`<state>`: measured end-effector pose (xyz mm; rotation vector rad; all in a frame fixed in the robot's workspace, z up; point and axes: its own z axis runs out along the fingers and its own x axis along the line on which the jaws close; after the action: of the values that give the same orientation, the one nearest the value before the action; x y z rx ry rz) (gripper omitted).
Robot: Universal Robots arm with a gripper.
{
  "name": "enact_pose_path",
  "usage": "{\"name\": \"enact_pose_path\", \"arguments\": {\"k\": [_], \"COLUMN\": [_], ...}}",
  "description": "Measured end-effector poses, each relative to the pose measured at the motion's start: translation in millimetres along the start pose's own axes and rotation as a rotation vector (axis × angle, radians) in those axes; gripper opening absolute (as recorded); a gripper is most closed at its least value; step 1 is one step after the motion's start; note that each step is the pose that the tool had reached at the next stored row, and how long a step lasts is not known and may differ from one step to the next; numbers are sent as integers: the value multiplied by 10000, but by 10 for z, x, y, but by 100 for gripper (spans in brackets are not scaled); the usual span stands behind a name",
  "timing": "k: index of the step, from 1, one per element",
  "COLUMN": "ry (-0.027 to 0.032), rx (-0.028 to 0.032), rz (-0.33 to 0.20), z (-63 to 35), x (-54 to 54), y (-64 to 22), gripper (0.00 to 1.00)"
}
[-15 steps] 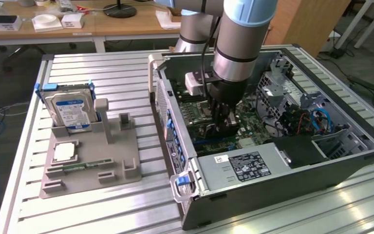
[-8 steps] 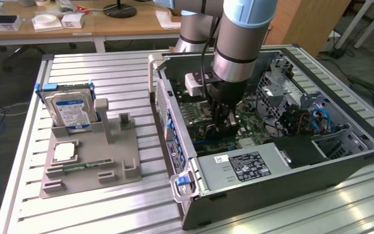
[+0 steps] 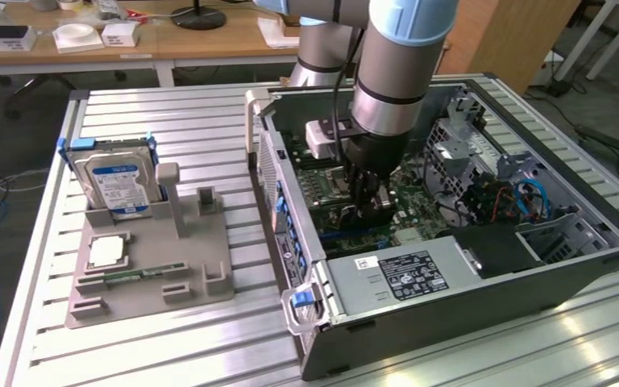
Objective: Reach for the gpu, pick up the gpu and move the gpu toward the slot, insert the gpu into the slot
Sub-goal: 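Insert the gpu into the slot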
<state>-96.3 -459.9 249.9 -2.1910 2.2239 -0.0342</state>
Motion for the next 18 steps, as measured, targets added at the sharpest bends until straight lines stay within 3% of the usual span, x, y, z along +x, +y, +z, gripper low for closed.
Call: {"name": "enact_pose_path", "arguments": {"k": [18], "ry": [-1], "rx": [1], "rz": [-1], "z": [7], "x": [-23], "y": [10], "gripper": [26]}}
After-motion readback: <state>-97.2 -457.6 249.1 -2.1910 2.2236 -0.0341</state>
